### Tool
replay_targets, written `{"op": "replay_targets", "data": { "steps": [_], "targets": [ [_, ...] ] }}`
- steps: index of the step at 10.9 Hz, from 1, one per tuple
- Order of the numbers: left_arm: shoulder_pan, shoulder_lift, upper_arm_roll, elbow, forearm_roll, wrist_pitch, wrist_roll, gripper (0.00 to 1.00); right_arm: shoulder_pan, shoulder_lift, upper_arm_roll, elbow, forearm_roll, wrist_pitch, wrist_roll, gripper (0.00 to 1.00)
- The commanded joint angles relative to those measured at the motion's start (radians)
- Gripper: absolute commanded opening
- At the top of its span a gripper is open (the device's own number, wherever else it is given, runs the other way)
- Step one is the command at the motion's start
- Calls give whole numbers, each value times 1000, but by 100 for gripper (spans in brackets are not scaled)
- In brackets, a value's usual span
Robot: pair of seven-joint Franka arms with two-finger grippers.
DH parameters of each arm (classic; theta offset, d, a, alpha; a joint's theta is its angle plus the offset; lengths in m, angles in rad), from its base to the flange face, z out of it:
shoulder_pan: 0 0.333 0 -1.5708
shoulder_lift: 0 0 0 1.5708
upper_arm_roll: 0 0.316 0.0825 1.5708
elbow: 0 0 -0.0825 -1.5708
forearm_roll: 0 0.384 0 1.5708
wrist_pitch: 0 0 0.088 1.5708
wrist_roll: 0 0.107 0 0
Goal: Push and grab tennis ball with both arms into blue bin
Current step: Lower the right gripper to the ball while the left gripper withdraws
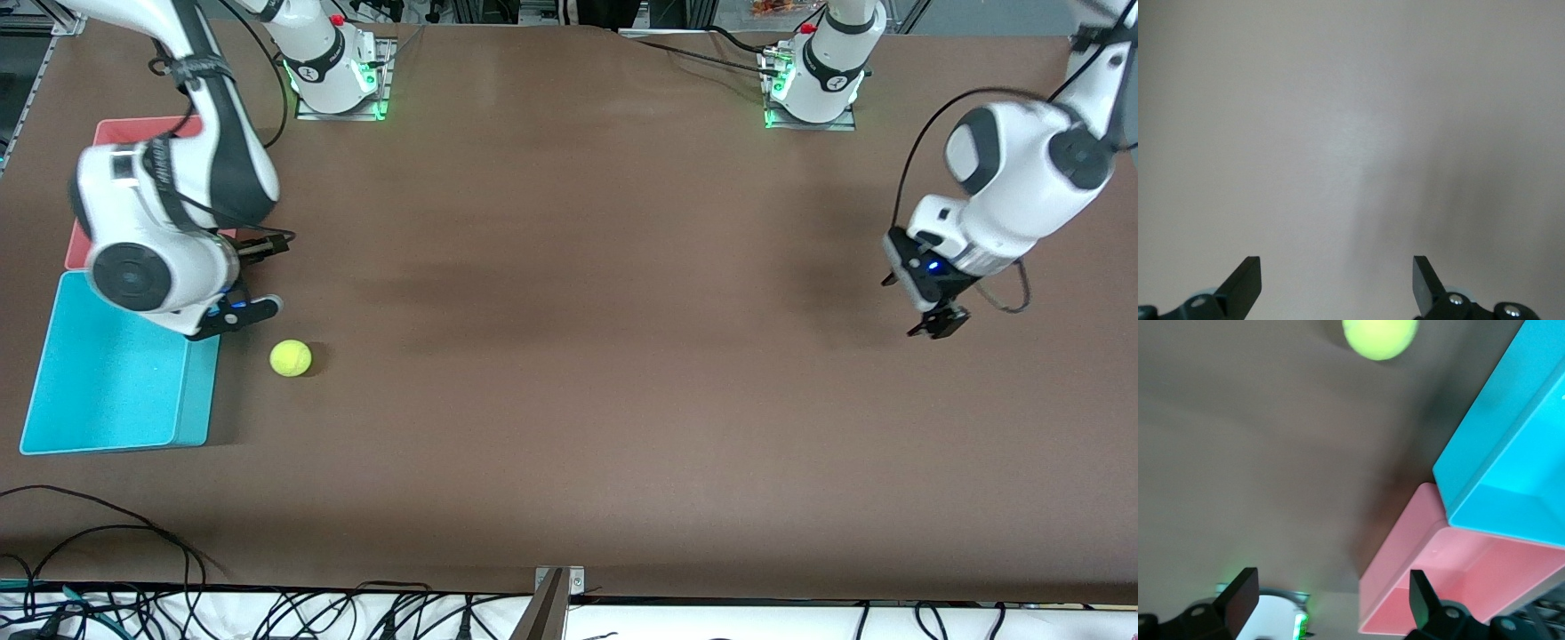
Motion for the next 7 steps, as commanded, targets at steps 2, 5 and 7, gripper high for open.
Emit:
{"op": "replay_targets", "data": {
  "steps": [2, 5, 7],
  "targets": [
    [-32, -92, 2, 148, -32, -207, -7, 100, 45, 57, 2, -81, -147, 151, -14, 100],
    [-34, -126, 18, 213, -32, -327, -189, 100, 19, 140, -7, -79, -250, 336, -88, 100],
    [-81, -141, 70, 276, -31, -419, -294, 100, -6, 180, -7, -70, -326, 433, -92, 100]
  ]
}}
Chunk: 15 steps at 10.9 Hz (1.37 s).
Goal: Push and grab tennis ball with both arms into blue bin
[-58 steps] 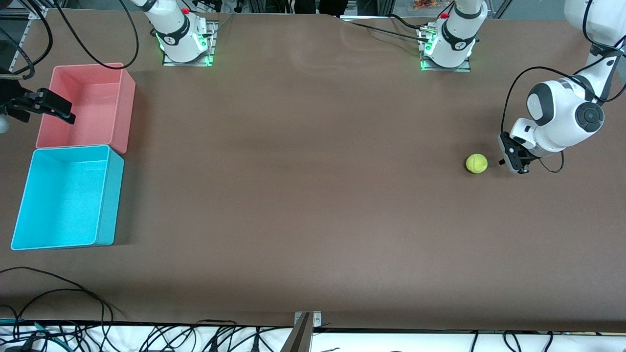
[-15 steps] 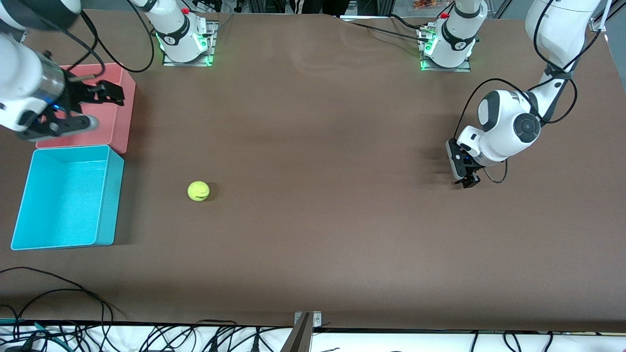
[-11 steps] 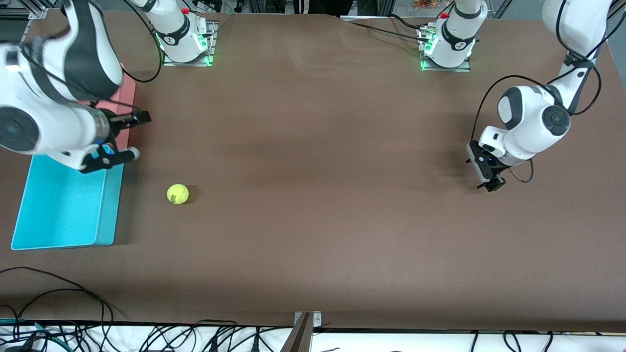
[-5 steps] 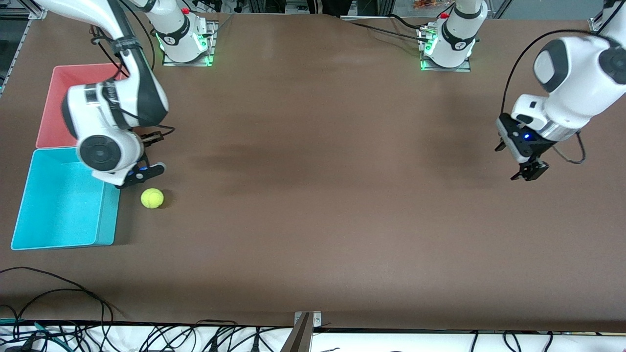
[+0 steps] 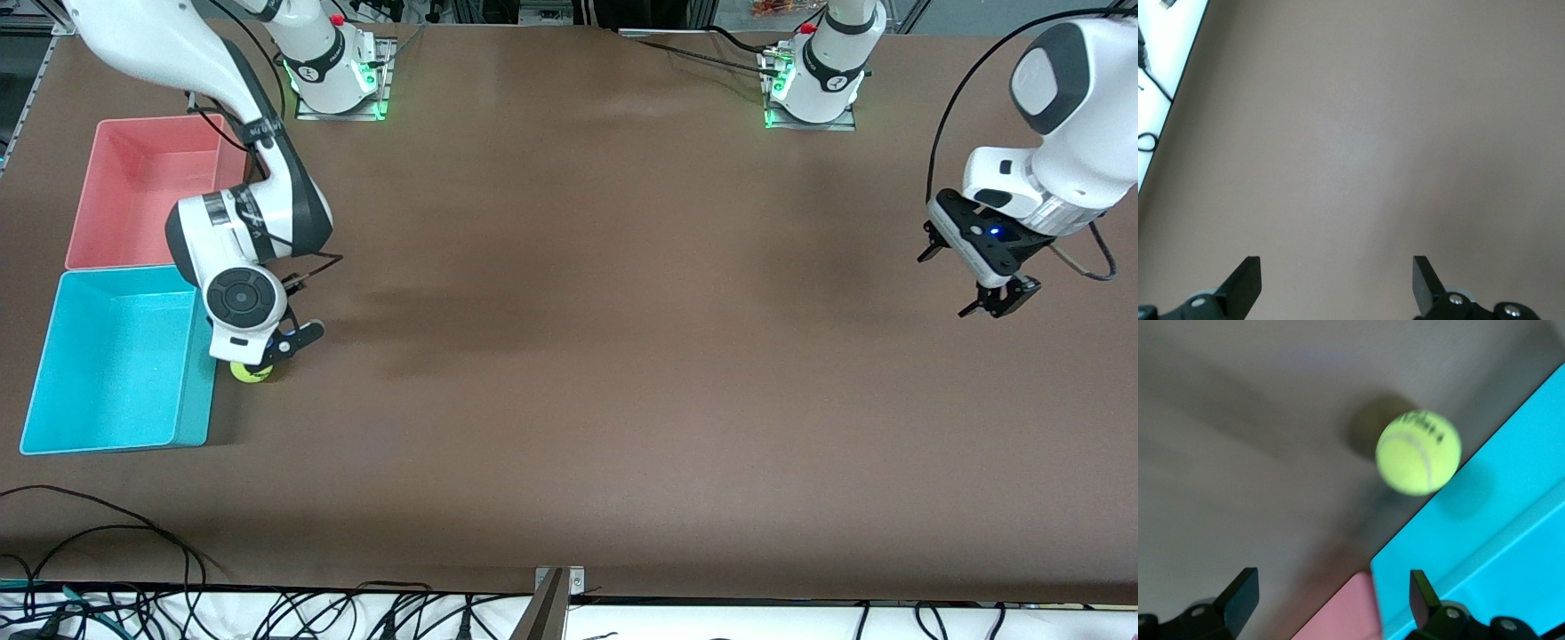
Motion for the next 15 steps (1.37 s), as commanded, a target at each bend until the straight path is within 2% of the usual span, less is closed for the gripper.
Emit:
{"op": "replay_targets", "data": {
  "steps": [1, 3, 7, 11, 12, 15],
  "targets": [
    [-90, -28, 94, 116, -17, -173, -185, 100, -56, 61, 1, 9, -128, 149, -35, 100],
    [-96, -28, 98, 197, -6, -294, -362, 100, -91, 105, 1, 10, -170, 248, -57, 100],
    [-132, -27, 120, 329, 49, -472, -664, 100, -110, 145, 1, 12, -176, 289, -73, 100],
    [-149, -27, 118, 458, 71, -641, -841, 100, -136, 183, 0, 12, -180, 351, -73, 100],
    [-150, -27, 111, 489, 80, -686, -867, 100, -145, 191, 0, 12, -188, 367, -73, 93],
    [-168, -21, 111, 547, 97, -747, -991, 100, -145, 190, 1, 21, -188, 362, -76, 34]
  ]
}}
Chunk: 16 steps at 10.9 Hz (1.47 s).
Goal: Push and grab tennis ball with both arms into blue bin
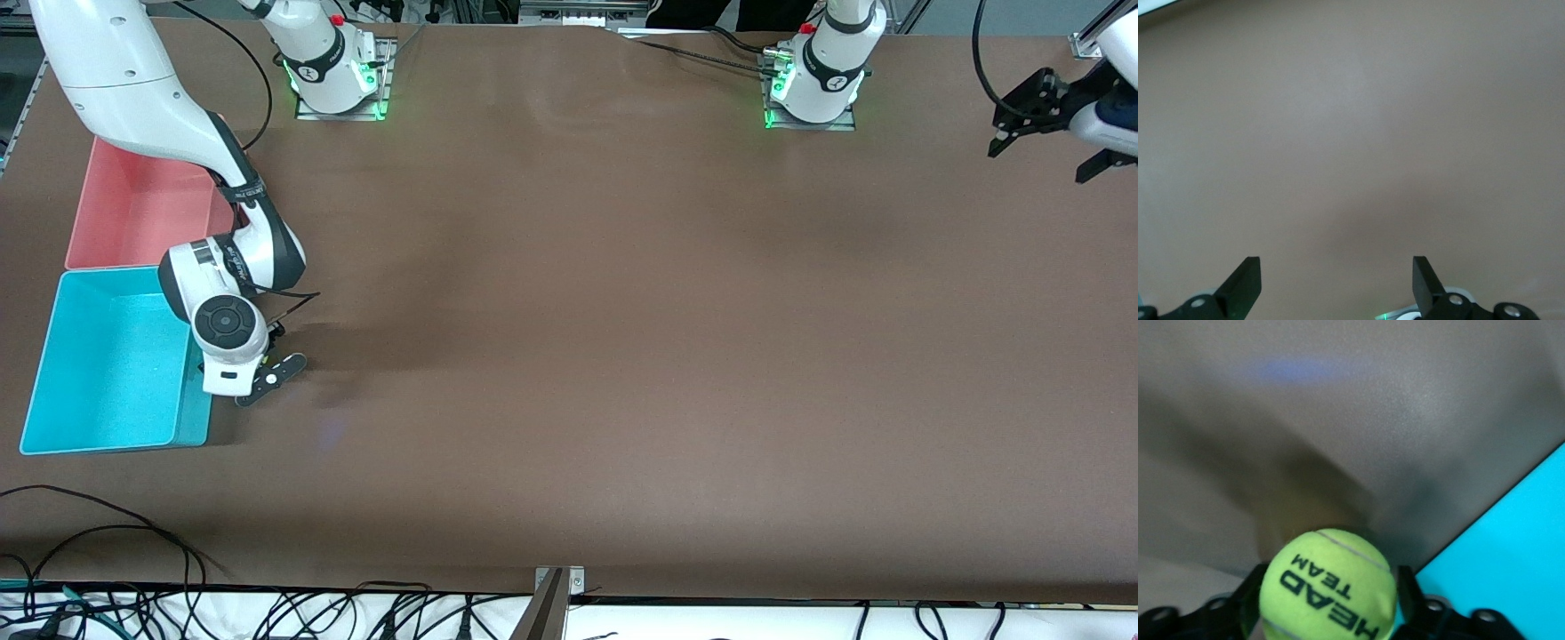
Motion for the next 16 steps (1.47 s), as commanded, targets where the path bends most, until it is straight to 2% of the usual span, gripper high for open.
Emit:
{"op": "replay_targets", "data": {
  "steps": [1, 2, 3, 5, 8, 10, 13, 16],
  "targets": [
    [-37, 16, 6, 56, 21, -49, -197, 100, -7, 3, 10, 27, -15, -14, -18, 21],
    [-39, 22, 6, 56, 18, -60, -267, 100, -3, -1, 16, 45, -6, -67, -21, 16],
    [-34, 24, 7, 56, 17, -70, -288, 100, 5, -4, 32, 93, 17, -183, -21, 12],
    [-7, 33, 10, 50, -37, -73, -290, 100, 5, -7, 64, 206, 147, -398, -39, 12],
    [3, 32, 7, 47, -43, -73, -292, 100, -16, -24, 52, 335, 250, -581, -239, 13],
    [-11, 36, 15, 50, -40, -92, -305, 100, -94, -53, 52, 339, 319, -589, -361, 13],
    [-25, 38, 16, 55, -37, -110, -365, 100, -225, -69, 44, 337, 329, -577, -554, 13],
    [-14, 38, 7, 55, -42, -115, -367, 100, -314, -41, 47, 323, 361, -461, -642, 13]
  ]
}}
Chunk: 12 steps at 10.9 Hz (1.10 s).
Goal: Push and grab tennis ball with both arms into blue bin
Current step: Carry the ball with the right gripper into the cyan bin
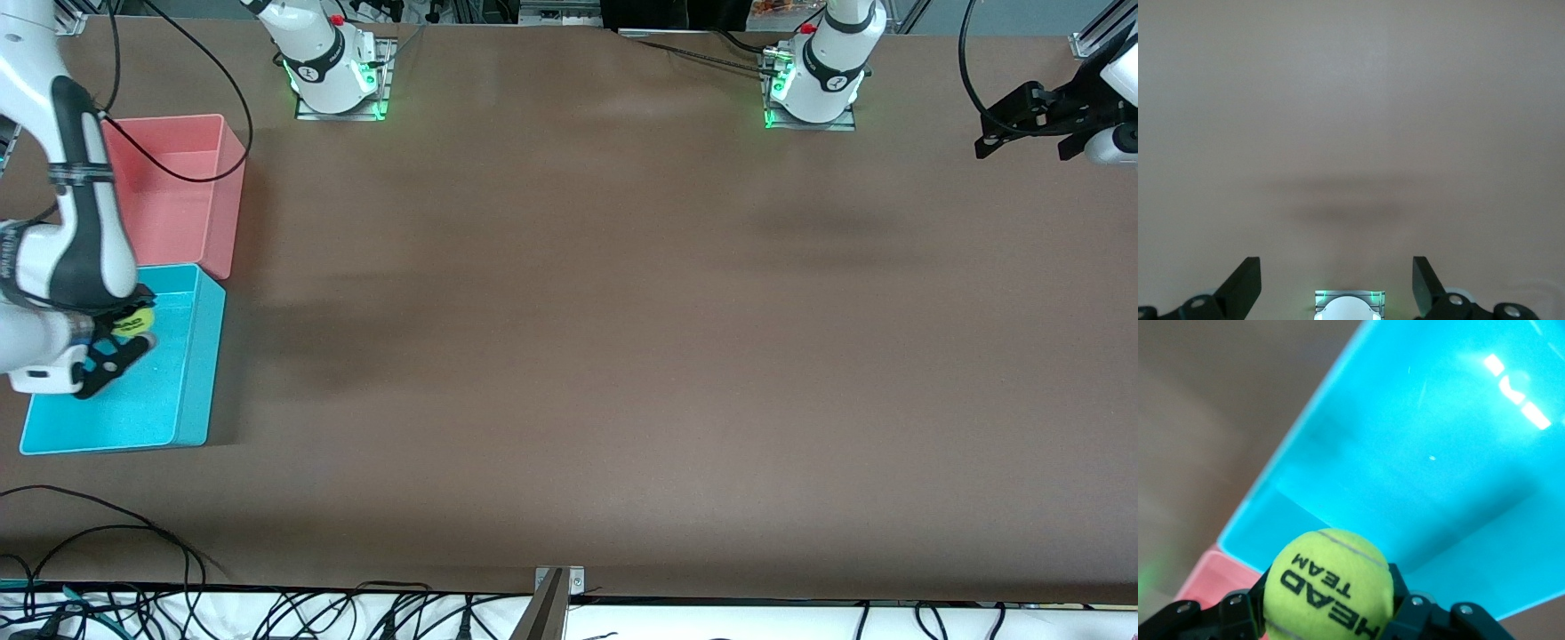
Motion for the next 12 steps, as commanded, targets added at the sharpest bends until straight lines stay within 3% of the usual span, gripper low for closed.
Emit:
{"op": "replay_targets", "data": {
  "steps": [1, 9, 11, 12],
  "targets": [
    [1, 11, -1, 30, -15, -27, -19, 100, -88, 22, 14, -21, 106, 99, -101, 13],
    [-7, 13, -6, 30, -37, -28, -18, 100, -175, 169, 14, -33, 203, 189, -157, 14],
    [4, 19, -1, 30, -67, -48, -19, 100, -176, 171, 14, -36, 212, 159, -145, 28],
    [5, 20, 0, 30, -69, -48, -18, 100, -176, 180, 14, -36, 237, 158, -145, 69]
  ]
}}
